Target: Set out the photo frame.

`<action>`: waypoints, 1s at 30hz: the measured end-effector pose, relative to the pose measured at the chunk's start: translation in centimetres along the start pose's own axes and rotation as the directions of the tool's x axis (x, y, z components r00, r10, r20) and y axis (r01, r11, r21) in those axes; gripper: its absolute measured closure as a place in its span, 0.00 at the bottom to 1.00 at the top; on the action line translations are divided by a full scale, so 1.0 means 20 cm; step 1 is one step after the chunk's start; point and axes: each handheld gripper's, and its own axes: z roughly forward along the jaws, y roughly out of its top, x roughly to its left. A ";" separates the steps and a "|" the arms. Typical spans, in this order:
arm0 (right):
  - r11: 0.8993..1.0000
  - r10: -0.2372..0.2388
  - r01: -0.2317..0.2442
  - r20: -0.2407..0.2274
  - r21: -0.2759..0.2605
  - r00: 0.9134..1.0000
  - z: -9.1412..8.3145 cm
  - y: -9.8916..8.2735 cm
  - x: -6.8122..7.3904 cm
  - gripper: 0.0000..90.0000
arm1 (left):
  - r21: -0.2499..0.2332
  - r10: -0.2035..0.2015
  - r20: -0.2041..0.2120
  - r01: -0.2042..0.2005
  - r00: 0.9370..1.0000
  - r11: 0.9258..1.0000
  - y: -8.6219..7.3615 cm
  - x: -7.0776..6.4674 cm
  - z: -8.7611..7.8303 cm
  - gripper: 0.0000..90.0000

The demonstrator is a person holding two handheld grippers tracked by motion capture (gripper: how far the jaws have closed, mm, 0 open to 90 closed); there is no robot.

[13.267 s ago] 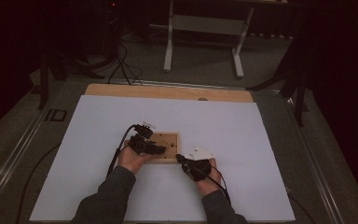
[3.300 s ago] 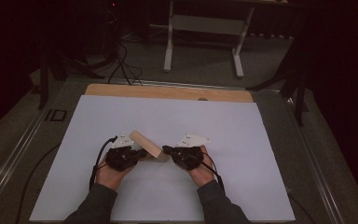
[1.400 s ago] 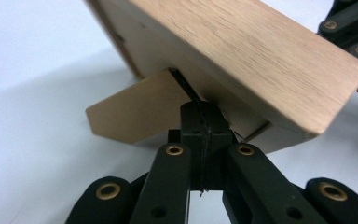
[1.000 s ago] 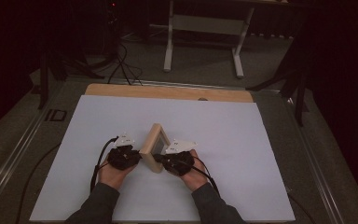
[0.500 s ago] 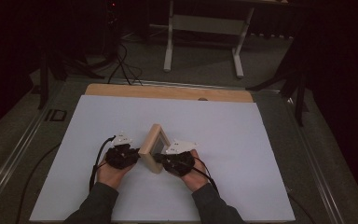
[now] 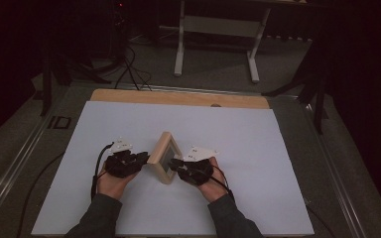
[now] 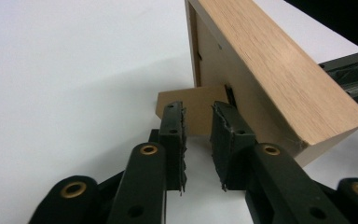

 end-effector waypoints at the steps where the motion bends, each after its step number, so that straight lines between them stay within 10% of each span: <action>1: 1.000 -0.001 0.001 0.002 -0.001 1.000 0.00 0.00 0.00 0.85 | -0.003 -0.004 -0.003 0.004 1.000 1.000 0.00 0.00 -0.01 0.80; 30: 1.000 0.021 -0.021 0.028 0.010 0.999 -0.02 -0.02 -0.03 0.72 | -0.084 -0.026 -0.040 0.023 0.999 0.996 0.06 -0.03 -0.12 0.56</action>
